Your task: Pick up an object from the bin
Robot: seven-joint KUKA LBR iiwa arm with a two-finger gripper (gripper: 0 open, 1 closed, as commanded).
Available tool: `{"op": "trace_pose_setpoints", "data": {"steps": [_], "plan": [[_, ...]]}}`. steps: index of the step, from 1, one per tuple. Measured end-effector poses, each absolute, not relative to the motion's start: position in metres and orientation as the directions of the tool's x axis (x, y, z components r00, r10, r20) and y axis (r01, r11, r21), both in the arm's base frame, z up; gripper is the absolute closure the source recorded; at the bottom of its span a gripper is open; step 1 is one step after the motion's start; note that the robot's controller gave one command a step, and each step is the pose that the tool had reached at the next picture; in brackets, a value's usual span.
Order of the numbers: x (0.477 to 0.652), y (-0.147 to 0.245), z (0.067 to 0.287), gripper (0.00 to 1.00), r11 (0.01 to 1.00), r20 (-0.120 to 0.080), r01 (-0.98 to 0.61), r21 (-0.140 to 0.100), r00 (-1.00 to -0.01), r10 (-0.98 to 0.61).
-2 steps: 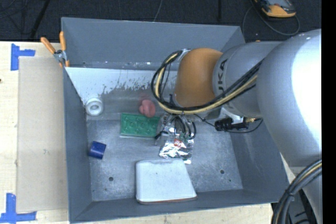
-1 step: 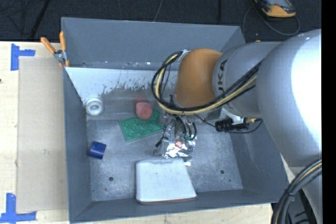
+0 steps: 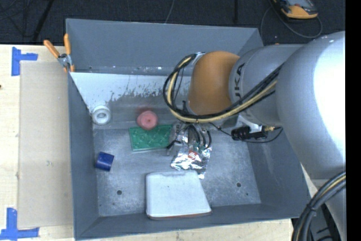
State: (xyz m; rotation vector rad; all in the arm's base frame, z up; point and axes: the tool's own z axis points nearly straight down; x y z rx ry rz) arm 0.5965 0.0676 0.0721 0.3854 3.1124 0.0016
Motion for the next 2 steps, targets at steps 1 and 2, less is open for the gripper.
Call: {"op": "trace_pose_setpoints", "data": {"steps": [1,2], "plan": [[0.5947,0.0675,0.0699,0.00,0.970,-0.001,0.244,0.000,-0.970,0.244],[0.5962,0.0677,0.0720,1.00,0.970,-0.004,0.244,0.002,-0.970,0.244]]}}
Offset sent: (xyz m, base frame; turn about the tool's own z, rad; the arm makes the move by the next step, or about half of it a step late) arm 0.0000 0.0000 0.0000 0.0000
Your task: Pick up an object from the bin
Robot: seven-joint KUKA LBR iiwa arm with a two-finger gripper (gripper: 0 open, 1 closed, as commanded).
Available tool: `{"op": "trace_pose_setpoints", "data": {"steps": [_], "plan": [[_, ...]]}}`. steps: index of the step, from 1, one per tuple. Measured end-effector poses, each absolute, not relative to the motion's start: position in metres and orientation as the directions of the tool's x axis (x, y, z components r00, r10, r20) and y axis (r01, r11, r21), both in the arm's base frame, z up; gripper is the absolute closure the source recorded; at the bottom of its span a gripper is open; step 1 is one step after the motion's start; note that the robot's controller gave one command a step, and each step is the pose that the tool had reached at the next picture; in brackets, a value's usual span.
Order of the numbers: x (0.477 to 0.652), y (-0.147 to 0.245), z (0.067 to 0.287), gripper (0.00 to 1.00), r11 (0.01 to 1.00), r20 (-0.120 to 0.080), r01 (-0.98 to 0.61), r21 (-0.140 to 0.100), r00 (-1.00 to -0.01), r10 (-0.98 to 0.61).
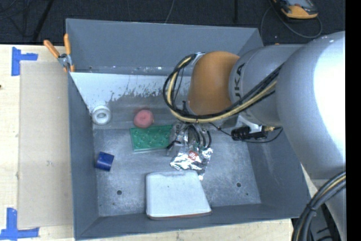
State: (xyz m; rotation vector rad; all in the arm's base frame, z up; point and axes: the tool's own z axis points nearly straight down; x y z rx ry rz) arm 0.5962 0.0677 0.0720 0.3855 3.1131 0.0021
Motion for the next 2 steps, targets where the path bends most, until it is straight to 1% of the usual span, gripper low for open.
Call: {"op": "trace_pose_setpoints", "data": {"steps": [1,2], "plan": [[0.5946,0.0675,0.0698,0.00,0.970,0.000,0.244,0.000,-0.970,0.244],[0.5959,0.0676,0.0717,1.00,0.970,-0.003,0.244,0.001,-0.970,0.244]]}}
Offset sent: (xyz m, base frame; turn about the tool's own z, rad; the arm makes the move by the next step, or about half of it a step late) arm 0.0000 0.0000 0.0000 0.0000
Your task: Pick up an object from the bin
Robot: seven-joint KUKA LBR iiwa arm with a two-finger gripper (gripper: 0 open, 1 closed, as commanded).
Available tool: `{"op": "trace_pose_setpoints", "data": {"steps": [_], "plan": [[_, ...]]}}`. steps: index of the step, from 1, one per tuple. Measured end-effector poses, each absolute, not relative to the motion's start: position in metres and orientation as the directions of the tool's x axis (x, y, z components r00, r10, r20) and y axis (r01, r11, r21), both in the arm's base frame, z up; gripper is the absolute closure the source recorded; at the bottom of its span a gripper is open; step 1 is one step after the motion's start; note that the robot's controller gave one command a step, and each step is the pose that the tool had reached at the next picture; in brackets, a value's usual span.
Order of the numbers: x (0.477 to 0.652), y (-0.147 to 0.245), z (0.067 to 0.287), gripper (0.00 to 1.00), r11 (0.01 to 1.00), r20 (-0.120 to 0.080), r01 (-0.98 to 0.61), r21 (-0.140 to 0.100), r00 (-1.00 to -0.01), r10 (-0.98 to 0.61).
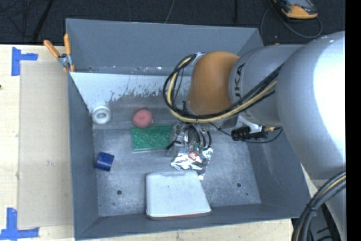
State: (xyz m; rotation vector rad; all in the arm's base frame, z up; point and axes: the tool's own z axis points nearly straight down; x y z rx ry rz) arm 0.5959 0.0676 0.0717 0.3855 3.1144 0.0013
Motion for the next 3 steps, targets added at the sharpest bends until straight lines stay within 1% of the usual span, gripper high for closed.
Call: {"op": "trace_pose_setpoints", "data": {"steps": [1,2,3], "plan": [[0.595,0.067,0.070,0.00,0.970,0.000,0.244,0.000,-0.970,0.244],[0.616,0.098,0.070,0.00,0.963,-0.001,0.269,0.001,-0.963,0.269],[0.617,0.097,0.073,1.00,0.963,-0.006,0.269,0.003,-0.963,0.269]]}}
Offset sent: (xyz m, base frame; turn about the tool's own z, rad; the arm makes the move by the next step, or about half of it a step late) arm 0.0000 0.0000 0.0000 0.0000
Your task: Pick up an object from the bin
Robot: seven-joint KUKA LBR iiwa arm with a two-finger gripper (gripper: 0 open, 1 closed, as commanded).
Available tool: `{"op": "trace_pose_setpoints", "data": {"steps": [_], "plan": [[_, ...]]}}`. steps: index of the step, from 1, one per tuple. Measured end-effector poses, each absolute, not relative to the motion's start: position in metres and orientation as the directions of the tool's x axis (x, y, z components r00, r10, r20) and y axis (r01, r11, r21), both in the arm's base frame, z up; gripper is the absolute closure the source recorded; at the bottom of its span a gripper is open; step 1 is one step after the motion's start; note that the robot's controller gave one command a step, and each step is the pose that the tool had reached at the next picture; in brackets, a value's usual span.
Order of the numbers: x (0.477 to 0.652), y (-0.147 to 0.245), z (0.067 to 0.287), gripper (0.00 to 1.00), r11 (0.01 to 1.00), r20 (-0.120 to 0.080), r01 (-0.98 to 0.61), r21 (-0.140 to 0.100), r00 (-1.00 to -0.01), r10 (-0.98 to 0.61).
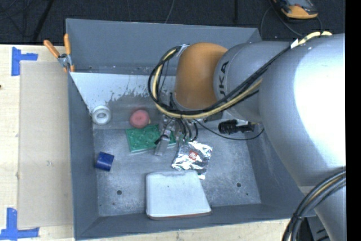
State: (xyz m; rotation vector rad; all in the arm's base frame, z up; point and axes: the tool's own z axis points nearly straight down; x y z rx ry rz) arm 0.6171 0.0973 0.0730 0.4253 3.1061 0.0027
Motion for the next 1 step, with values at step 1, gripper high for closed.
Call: {"op": "trace_pose_setpoints", "data": {"steps": [1], "plan": [[0.6003,0.0954,0.2038,1.00,0.965,-0.007,0.263,0.004,-0.965,0.263]]}}
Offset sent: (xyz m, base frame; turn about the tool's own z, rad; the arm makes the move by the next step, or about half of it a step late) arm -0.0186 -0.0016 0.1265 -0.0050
